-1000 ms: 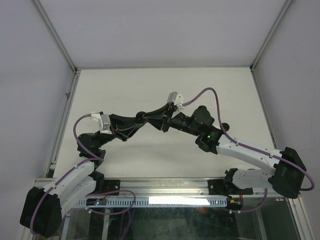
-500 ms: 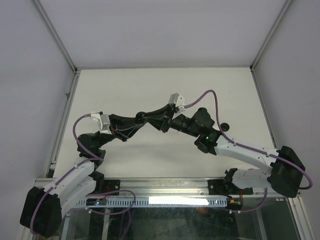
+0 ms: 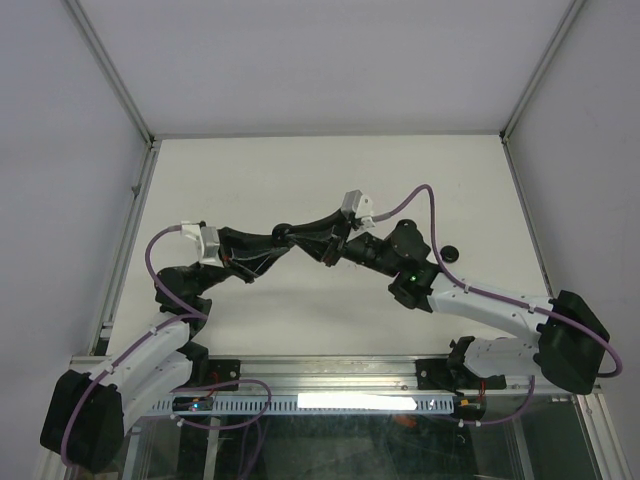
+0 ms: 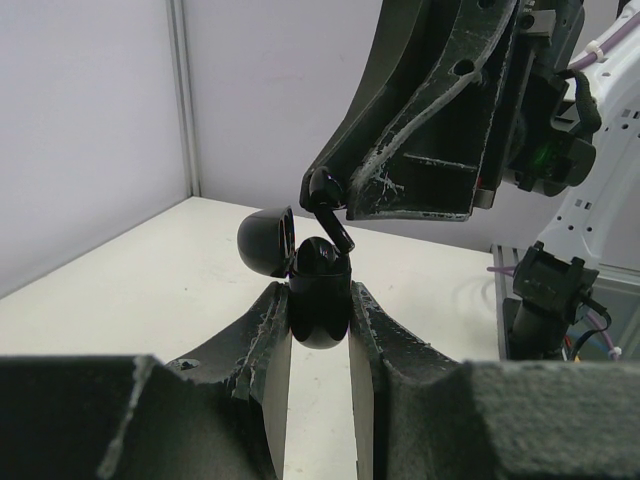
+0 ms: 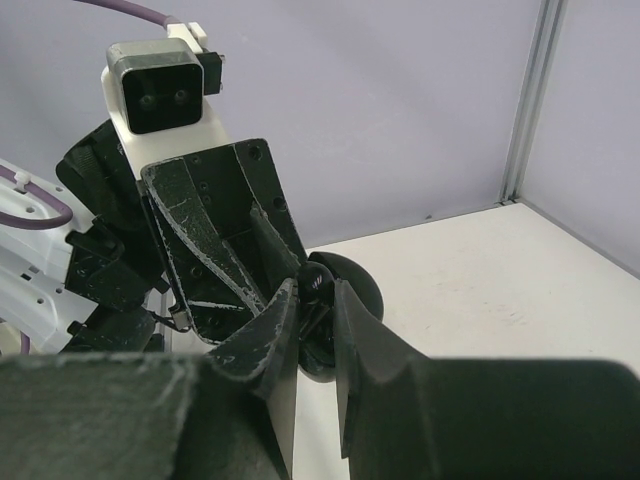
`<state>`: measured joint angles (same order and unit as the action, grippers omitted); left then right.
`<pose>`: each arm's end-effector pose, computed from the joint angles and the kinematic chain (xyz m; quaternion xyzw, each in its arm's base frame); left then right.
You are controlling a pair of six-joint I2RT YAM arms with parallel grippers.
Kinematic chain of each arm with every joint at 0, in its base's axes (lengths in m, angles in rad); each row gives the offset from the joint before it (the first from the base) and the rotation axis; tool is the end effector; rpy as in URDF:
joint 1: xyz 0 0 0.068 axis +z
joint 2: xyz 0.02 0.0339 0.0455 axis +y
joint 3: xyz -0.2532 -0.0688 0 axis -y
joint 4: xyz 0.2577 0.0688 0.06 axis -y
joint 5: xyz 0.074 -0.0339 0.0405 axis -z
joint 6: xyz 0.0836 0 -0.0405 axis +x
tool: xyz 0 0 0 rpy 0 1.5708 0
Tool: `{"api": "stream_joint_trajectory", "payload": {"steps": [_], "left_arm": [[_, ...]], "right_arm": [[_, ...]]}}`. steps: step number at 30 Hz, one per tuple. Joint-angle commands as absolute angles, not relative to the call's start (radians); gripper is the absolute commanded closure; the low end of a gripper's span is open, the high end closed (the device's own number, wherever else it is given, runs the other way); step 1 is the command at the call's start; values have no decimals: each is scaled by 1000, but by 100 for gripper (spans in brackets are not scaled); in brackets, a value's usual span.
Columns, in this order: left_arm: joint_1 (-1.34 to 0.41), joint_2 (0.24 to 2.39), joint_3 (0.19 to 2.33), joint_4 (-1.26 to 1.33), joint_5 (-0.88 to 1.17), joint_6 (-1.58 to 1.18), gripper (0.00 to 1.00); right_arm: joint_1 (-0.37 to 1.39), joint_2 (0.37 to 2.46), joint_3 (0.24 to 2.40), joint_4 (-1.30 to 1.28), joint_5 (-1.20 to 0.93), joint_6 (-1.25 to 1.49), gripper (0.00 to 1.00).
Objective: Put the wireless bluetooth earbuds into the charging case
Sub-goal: Place the earbud in the charging case.
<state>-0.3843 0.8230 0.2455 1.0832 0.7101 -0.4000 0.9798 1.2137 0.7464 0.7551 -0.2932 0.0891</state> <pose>0.1804 -0.1318 0.2753 0.2957 0.4784 -0.4718 0.6790 0.1673 0.2927 0.3319 -0.3606 0.4838 0.4789 0.6376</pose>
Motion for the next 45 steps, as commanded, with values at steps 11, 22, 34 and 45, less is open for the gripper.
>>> {"api": "stream_joint_trajectory", "payload": {"steps": [11,22,34,45], "left_arm": [[-374,839,258,1165,728,-459,90],[-375,851,262,1164,676,-529,90],[-370,854,259,1171,660,-553,91],[-366,850,242,1232,661,-570,90]], "right_arm": [[995,1232,717,900,-254,56,87],[997,1224,688,930,-321,55,86],[997,1235,679,941,-408,60,84],[997,1241,689,877,-462,38,78]]}}
